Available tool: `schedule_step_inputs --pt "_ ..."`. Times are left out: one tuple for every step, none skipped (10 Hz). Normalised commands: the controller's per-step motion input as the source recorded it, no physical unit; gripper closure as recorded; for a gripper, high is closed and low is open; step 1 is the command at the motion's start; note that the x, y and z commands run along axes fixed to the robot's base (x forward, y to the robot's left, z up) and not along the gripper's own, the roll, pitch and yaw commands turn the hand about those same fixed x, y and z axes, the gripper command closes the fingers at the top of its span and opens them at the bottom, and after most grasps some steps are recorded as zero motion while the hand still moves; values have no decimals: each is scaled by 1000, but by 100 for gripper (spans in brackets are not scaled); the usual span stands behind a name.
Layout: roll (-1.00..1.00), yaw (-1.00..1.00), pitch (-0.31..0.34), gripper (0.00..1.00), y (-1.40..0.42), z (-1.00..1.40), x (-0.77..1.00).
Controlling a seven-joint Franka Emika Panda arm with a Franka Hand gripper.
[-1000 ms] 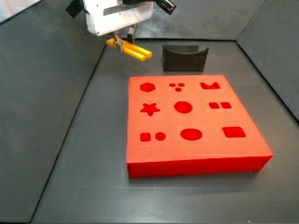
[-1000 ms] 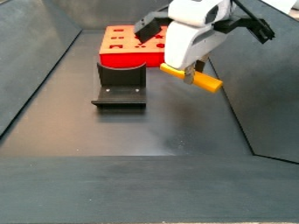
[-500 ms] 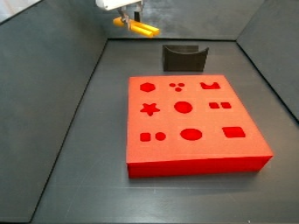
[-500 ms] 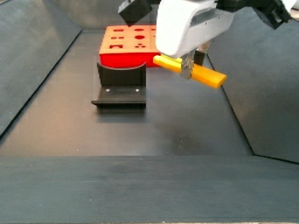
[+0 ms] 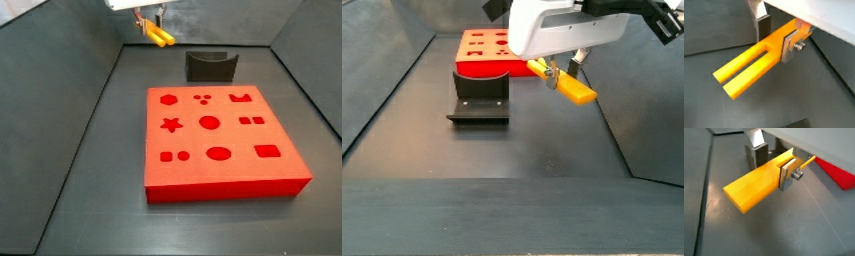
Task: Pick up the square-circle object. Move up. Rotate the square-circle object. Place the square-circle object on the fixture. Regrasp the square-circle object. Move to above the board. Insert the square-circle object.
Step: Rotate the square-circle object.
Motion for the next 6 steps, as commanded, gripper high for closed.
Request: schedule_step_inputs --pt "0 -1000 -2 100 10 -23 21" --pt "0 -1000 -2 100 11 -23 21" --pt "0 -1000 -2 100 11 -22 21" --pt "0 -1000 -2 100 11 -22 21" --pt "0 -1000 -2 100 11 -21 22" --pt "0 -1000 -2 100 12 -21 22"
